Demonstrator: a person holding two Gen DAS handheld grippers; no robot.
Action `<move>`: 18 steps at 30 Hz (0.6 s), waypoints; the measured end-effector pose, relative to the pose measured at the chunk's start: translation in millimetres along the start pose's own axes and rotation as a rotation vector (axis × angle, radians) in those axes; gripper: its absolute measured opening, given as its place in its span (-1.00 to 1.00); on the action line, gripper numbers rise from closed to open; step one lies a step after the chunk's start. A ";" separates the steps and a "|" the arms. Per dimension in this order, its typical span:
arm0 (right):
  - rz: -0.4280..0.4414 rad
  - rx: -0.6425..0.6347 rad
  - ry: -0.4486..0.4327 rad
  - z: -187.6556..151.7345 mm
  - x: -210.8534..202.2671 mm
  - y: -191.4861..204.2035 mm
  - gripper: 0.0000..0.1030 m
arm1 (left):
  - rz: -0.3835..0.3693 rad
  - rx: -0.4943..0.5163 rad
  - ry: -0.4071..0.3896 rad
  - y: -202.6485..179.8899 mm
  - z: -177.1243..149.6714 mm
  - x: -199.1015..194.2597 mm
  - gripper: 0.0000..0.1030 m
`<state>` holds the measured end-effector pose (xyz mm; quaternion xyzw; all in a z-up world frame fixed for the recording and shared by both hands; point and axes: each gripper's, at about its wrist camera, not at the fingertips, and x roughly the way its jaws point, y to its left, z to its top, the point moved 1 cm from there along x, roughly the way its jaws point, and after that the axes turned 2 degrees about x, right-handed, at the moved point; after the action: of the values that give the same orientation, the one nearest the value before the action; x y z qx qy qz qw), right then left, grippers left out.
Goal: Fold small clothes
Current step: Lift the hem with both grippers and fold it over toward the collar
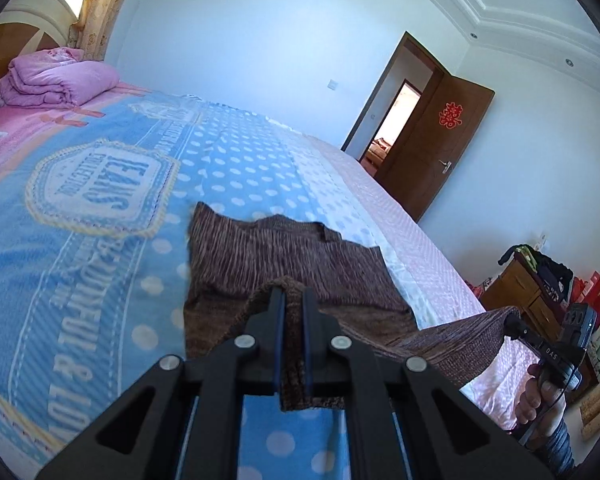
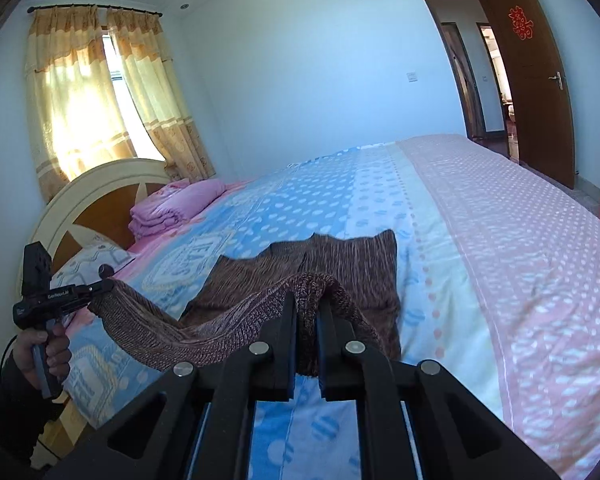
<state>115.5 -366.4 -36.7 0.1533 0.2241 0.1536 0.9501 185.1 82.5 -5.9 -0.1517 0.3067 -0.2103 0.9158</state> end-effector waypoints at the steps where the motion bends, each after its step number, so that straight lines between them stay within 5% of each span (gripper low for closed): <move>1: -0.004 0.004 -0.005 6.0 4.9 -2.3 -0.86 | 0.001 -0.004 -0.006 1.1 5.0 3.0 -0.85; 11: -0.050 -0.004 -0.011 57.2 59.7 -15.2 -0.86 | 0.039 -0.038 -0.021 20.0 51.5 48.9 -0.85; 18: -0.081 -0.008 0.053 74.6 118.9 -29.9 -0.86 | 0.099 -0.044 0.042 42.0 60.0 100.0 -0.85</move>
<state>258.7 -367.2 -28.9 0.1362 0.2546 0.1200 0.9498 307.2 80.0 -26.8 -0.1521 0.3376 -0.1611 0.9149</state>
